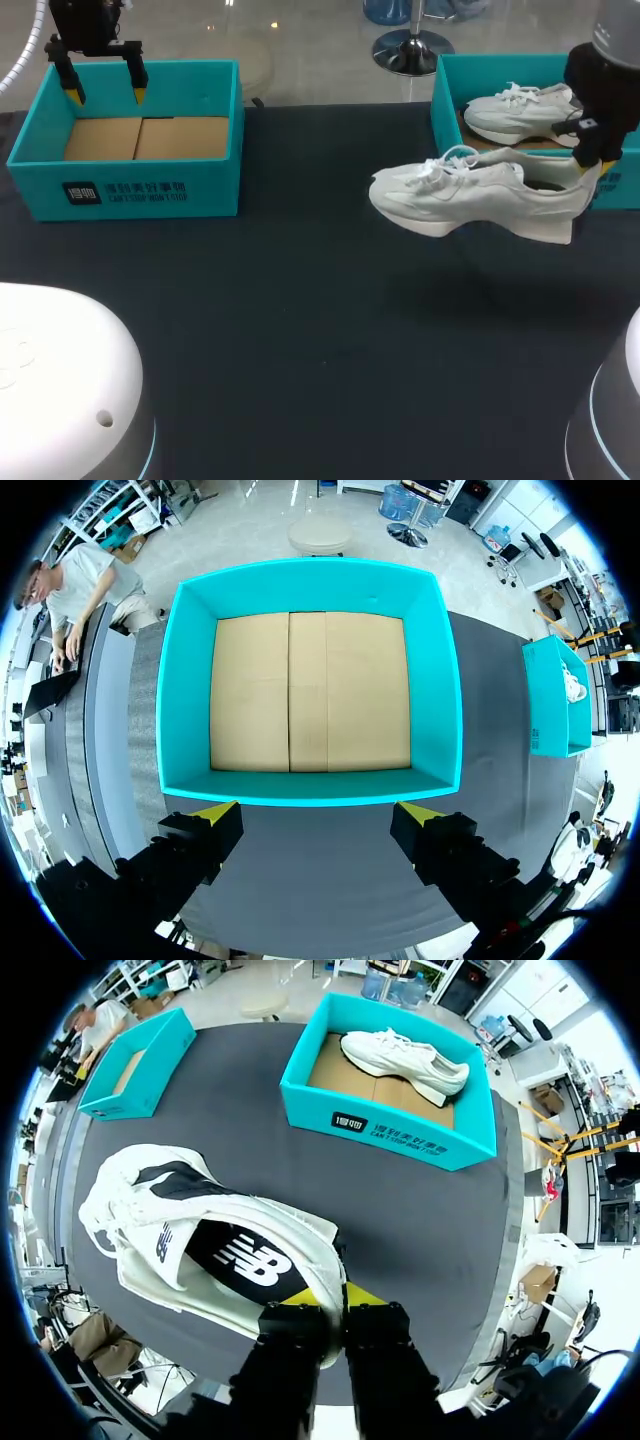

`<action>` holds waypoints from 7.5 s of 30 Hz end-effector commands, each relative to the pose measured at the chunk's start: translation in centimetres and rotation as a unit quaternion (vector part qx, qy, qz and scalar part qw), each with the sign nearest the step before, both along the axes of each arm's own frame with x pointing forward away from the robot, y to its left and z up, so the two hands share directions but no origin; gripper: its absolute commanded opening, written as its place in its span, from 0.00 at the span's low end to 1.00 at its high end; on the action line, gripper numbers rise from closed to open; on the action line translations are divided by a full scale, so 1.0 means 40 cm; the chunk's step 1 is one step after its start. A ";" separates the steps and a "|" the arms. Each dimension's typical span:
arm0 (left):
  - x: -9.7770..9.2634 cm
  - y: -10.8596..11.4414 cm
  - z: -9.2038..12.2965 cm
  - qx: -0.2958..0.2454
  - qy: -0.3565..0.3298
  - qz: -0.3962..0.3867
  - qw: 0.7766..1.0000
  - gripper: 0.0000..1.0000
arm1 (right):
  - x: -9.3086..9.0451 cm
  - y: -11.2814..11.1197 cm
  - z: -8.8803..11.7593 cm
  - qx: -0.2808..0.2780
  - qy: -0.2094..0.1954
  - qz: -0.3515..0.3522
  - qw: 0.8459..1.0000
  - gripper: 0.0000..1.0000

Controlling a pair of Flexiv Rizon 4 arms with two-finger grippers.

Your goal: Take the shoe out of the shoebox, open the shoe tongue, remove and reinsert the insole, then place the shoe into the shoebox

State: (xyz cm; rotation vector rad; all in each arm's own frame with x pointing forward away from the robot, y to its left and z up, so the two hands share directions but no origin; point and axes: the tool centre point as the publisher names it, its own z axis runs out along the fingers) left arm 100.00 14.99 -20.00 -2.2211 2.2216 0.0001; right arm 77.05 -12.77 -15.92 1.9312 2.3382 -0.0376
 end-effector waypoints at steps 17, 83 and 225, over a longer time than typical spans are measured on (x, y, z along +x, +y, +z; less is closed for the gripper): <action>0.000 0.000 0.000 0.000 0.000 0.000 1.000 1.00 | -0.226 0.253 -0.104 0.000 0.026 0.028 0.999 0.00; 0.000 0.000 0.000 0.000 0.000 0.000 1.000 1.00 | -0.186 0.443 -0.499 -0.044 0.064 0.059 0.995 0.00; 0.000 0.000 0.000 0.000 0.000 0.000 1.000 1.00 | -0.156 0.029 -0.401 0.307 -0.231 0.639 0.666 1.00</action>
